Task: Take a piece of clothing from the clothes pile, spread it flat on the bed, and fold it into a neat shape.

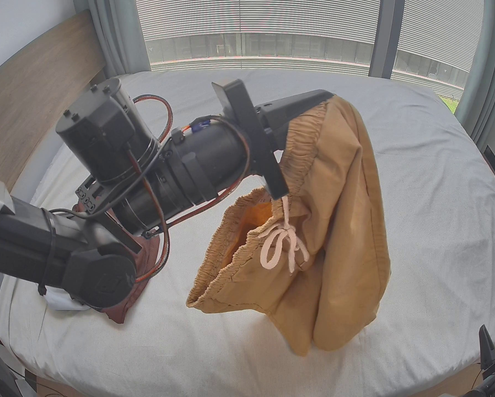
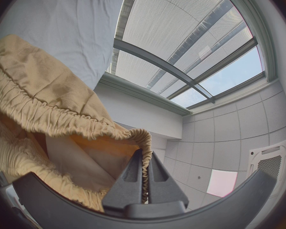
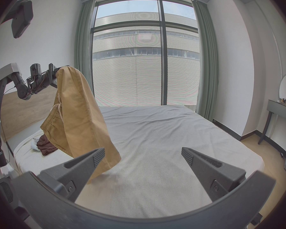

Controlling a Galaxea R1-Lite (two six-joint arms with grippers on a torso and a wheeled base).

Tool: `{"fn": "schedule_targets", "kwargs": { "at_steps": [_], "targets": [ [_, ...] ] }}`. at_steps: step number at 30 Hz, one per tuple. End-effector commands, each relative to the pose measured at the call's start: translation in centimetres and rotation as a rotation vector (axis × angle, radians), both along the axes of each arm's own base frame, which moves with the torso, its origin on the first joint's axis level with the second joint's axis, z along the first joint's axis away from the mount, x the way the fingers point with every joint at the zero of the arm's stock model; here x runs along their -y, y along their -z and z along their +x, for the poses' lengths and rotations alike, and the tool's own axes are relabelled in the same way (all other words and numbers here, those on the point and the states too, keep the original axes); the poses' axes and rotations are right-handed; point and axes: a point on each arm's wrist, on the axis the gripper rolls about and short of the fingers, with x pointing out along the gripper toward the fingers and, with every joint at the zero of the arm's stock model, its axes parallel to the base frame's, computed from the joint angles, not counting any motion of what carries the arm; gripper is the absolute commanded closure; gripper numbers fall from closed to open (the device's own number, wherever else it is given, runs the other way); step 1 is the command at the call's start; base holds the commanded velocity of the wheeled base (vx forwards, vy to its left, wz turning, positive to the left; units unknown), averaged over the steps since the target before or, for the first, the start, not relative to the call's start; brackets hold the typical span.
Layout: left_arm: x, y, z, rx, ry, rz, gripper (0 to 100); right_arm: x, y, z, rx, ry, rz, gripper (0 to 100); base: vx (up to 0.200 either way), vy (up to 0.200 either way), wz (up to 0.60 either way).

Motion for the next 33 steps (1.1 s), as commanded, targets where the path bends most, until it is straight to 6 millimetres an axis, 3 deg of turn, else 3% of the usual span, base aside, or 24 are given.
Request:
{"fn": "schedule_targets", "kwargs": {
  "at_steps": [1, 6, 9, 14, 20, 33],
  "targets": [
    [1.1, 0.0, -0.2, -0.001, 0.030, -0.034, 100, 0.0, 0.5, 0.0, -0.005, 0.000, 0.000, 0, 0.000, 0.000, 0.00],
    [1.3, 1.0, 0.5, -0.028, 0.026, -0.049, 100, 0.0, 0.5, 0.0, -0.005, 0.000, 0.001, 0, 0.000, 0.000, 0.00],
    [1.4, 2.6, 1.6, -0.055, -0.019, -0.028, 100, 0.0, 0.5, 0.0, -0.005, -0.002, 0.000, 0, 0.000, 0.000, 0.00],
    [0.0, 5.0, 3.2, -0.027, -0.154, 0.035, 100, 0.0, 0.5, 0.0, -0.005, 0.000, 0.000, 0, 0.000, 0.000, 0.00],
    [-2.7, 6.1, 4.6, 0.053, -0.317, 0.105, 100, 0.0, 0.5, 0.0, -0.005, 0.000, 0.000, 0, 0.000, 0.000, 0.00],
    [-6.1, 7.4, 4.9, 0.119, -0.489, 0.224, 100, 0.0, 0.5, 0.0, -0.005, -0.002, -0.002, 0, 0.000, 0.000, 0.00]
  ]
}}
